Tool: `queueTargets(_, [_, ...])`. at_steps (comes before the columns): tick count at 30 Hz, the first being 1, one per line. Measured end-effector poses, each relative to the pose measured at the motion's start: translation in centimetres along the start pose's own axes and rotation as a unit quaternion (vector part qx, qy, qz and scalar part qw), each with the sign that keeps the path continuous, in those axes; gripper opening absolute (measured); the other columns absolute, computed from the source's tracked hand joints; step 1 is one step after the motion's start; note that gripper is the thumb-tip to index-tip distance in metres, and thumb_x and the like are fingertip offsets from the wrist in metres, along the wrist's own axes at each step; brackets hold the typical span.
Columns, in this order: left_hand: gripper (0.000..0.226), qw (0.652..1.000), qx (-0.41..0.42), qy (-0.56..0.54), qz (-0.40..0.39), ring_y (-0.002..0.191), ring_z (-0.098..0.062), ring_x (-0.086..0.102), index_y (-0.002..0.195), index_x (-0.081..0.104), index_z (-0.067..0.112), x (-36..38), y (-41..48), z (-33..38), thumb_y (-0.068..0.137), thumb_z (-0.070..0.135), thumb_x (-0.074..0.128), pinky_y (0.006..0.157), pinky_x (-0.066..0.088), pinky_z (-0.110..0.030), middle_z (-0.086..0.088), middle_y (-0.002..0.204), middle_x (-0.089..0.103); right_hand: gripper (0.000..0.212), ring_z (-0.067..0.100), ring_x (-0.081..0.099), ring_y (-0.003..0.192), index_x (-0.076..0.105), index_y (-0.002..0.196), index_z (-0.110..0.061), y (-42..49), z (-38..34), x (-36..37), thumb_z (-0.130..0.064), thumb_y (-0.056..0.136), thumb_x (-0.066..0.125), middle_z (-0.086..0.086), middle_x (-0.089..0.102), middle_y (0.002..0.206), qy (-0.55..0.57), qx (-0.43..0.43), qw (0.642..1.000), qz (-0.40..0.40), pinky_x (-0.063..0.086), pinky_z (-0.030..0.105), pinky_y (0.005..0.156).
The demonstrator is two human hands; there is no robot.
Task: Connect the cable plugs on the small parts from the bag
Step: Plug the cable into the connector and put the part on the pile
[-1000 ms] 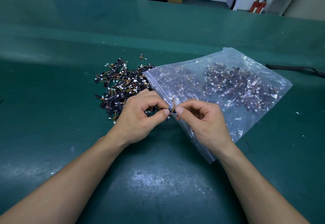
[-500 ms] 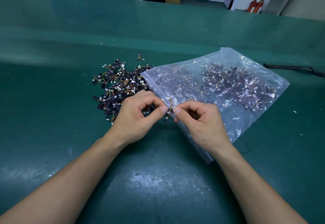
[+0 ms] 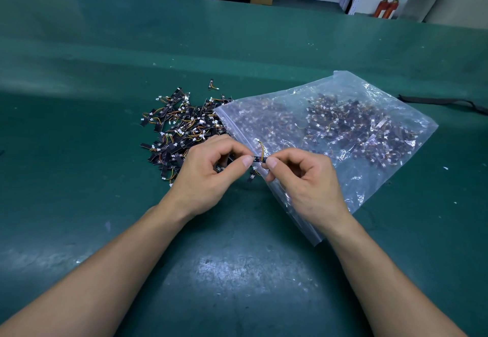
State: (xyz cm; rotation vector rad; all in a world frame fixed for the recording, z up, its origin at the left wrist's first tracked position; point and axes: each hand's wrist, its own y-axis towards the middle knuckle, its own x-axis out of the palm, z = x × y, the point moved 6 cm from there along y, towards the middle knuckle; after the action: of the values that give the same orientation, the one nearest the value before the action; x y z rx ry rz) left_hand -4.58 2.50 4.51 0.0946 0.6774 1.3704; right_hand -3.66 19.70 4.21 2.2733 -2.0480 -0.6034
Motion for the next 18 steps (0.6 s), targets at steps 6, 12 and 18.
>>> queueTargets(6, [0.01,1.0,-0.002,0.006,0.014,0.075,-0.023,0.056,0.079,0.068,0.011,0.01,0.11,0.17,0.089,0.013,0.065,0.068,0.04,-0.025,-0.002,0.078,0.063,0.017,0.002,0.041,0.049,0.074,0.077,-0.022,-0.08,0.01,0.1,-0.027,0.09,0.066,-0.01,0.067,0.064,0.006,0.018,1.0,-0.004,0.033,0.014,0.052])
queueTargets(12, [0.01,1.0,0.001,0.006,0.013,0.074,-0.022,0.056,0.081,0.069,0.016,0.0,0.03,0.38,0.09,0.019,0.066,0.068,0.04,-0.026,0.0,0.078,0.064,0.012,0.007,0.044,0.053,0.075,0.081,-0.02,-0.12,-0.12,0.05,-0.018,0.091,0.069,-0.008,0.07,0.067,0.0,0.009,1.0,-0.003,0.037,0.018,0.054])
queueTargets(18, [0.029,1.0,-0.004,-0.017,0.007,0.08,-0.025,0.058,0.091,0.073,0.01,-0.19,0.02,0.28,0.09,0.034,0.057,0.072,0.044,-0.033,-0.004,0.083,0.065,0.016,0.0,0.044,0.048,0.073,0.077,-0.02,-0.04,-0.34,-0.1,-0.018,0.091,0.067,-0.01,0.067,0.062,0.021,0.004,1.0,0.002,0.033,0.009,0.052])
